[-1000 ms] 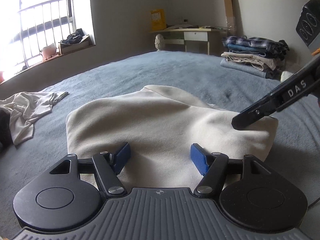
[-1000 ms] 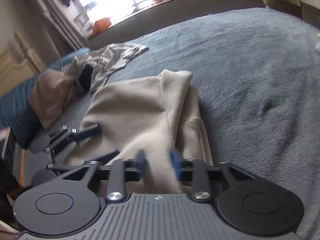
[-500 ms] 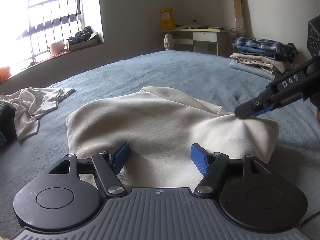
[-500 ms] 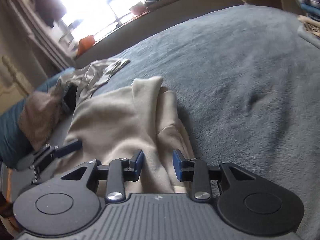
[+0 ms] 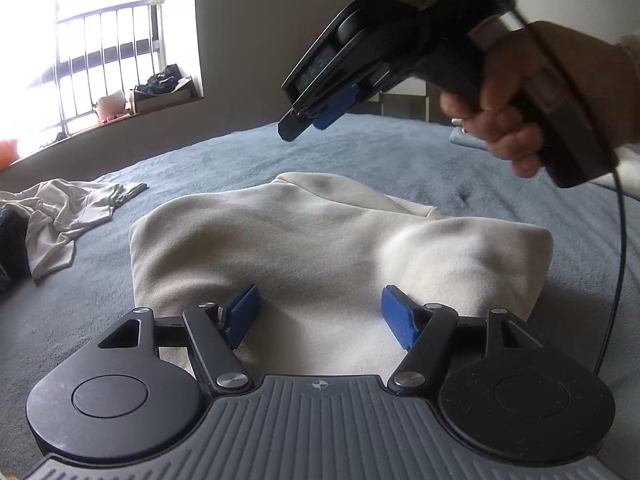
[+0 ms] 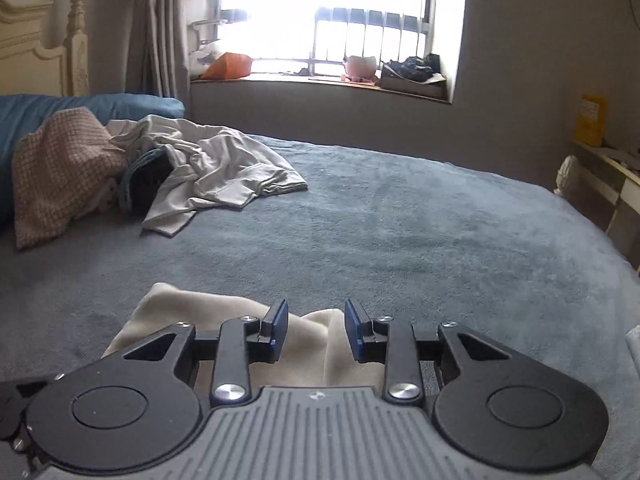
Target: Fold clothes
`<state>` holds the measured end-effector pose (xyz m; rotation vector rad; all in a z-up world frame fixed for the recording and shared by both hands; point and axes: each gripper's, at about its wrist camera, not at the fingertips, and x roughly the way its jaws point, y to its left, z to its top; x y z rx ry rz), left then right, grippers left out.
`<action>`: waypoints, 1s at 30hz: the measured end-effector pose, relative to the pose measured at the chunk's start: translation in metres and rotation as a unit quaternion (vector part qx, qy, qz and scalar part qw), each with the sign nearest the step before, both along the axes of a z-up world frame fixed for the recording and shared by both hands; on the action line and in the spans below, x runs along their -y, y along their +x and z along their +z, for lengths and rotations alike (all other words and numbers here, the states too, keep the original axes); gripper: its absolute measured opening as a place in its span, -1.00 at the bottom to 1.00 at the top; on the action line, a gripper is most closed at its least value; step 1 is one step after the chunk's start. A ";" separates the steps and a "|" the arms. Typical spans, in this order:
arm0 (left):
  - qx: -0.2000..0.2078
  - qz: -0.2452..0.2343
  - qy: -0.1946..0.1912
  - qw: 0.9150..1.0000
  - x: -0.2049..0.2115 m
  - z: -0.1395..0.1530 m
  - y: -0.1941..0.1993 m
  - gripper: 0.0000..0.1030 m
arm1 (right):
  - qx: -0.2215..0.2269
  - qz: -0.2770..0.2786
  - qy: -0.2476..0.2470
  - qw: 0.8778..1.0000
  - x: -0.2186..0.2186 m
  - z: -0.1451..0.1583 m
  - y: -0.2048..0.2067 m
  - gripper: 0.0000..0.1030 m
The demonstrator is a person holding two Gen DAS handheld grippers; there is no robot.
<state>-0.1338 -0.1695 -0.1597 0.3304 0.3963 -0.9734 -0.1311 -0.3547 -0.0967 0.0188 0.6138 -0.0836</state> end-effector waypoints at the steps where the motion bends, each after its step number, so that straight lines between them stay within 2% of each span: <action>1: 0.002 -0.001 -0.005 1.000 -0.001 -0.001 0.000 0.31 | -0.009 -0.014 0.034 0.999 0.014 -0.005 0.009 -0.29; 4: 0.010 -0.003 -0.020 1.000 -0.005 -0.006 -0.001 0.31 | -0.053 -0.057 0.157 0.984 0.067 -0.023 0.033 0.01; 7: 0.015 -0.007 -0.033 0.999 -0.008 -0.009 -0.001 0.31 | -0.085 -0.086 0.220 0.968 0.099 -0.038 0.048 0.13; 9: 0.016 -0.012 -0.038 0.999 -0.010 -0.009 0.000 0.31 | -0.115 -0.110 0.296 0.942 0.118 -0.056 0.058 0.19; 12: 0.016 -0.022 -0.045 0.999 -0.013 -0.010 0.002 0.31 | -0.145 -0.119 0.419 0.889 0.138 -0.085 0.068 0.07; 13: 0.016 -0.026 -0.047 0.998 -0.014 -0.010 0.003 0.31 | -0.140 -0.115 0.439 0.880 0.139 -0.089 0.067 0.02; 14: 0.015 -0.029 -0.049 0.998 -0.015 -0.010 0.004 0.31 | -0.131 -0.112 0.449 0.877 0.139 -0.090 0.065 -0.39; 16: 0.012 -0.034 -0.054 0.998 -0.016 -0.010 0.005 0.31 | -0.108 -0.116 0.471 0.868 0.141 -0.088 0.057 -0.81; 19: 0.011 -0.040 -0.059 0.997 -0.018 -0.011 0.006 0.31 | -0.018 -0.145 0.542 0.828 0.149 -0.083 0.019 -0.87; 21: 0.010 -0.044 -0.061 0.997 -0.018 -0.011 0.006 0.31 | 0.043 -0.176 0.563 0.806 0.152 -0.083 -0.013 -0.88; 22: 0.009 -0.046 -0.061 0.997 -0.018 -0.011 0.005 0.31 | 0.066 -0.199 0.564 0.799 0.155 -0.088 -0.027 -0.89; 23: 0.006 -0.046 -0.061 0.997 -0.018 -0.011 0.006 0.31 | 0.084 -0.222 0.571 0.786 0.159 -0.096 -0.039 -0.91; 26: -0.006 -0.049 -0.060 0.997 -0.020 -0.009 0.010 0.31 | 0.122 -0.294 0.613 0.723 0.176 -0.127 -0.069 -1.00; 27: -0.007 -0.051 -0.058 0.997 -0.020 -0.008 0.010 0.31 | 0.132 -0.302 0.625 0.708 0.181 -0.133 -0.076 -1.00; 28: -0.008 -0.052 -0.056 0.997 -0.020 -0.007 0.011 0.31 | 0.135 -0.306 0.628 0.703 0.184 -0.134 -0.081 -1.00; 30: -0.013 -0.055 -0.054 0.997 -0.020 -0.005 0.013 0.31 | 0.139 -0.295 0.624 0.710 0.188 -0.129 -0.086 -0.99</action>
